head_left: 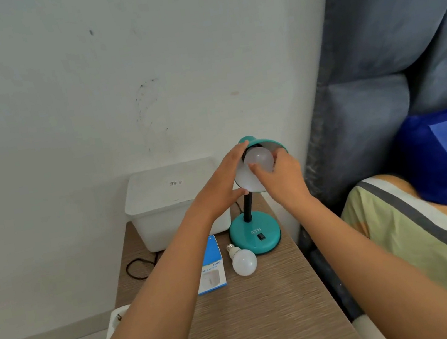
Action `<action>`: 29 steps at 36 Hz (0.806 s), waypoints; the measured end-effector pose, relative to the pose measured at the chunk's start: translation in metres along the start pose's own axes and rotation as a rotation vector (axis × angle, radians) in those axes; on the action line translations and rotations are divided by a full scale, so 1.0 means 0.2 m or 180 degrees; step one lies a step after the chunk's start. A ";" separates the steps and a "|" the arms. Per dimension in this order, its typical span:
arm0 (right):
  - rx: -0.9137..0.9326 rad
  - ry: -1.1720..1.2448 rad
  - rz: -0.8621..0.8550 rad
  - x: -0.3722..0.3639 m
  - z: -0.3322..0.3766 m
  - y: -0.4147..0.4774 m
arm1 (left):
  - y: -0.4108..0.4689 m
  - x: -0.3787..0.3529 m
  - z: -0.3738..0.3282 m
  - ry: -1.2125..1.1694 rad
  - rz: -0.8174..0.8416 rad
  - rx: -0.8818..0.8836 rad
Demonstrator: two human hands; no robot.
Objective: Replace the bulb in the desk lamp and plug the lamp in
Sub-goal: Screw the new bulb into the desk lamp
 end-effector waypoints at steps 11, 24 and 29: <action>0.0206 -0.1093 0.0592 0.05 0.08 -0.16 | -0.11 0.10 -0.05 0.0803 0.0417 0.0393; 0.0342 -0.1349 0.1417 -0.35 0.09 -0.39 | -0.48 0.31 0.31 0.1200 0.0694 0.1701; 0.0114 -0.1109 0.1452 -0.54 -0.01 -0.25 | -0.58 0.46 0.57 0.0983 0.0437 0.2205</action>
Point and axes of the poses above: each hand's wrist, its own y-axis towards the middle knuckle, its own x-axis out of the back of the hand, z = x × y, the point moved 6 cm from there along y, towards the middle knuckle, and after that the axes turned 8 degrees about y, right-handed, at the moved point
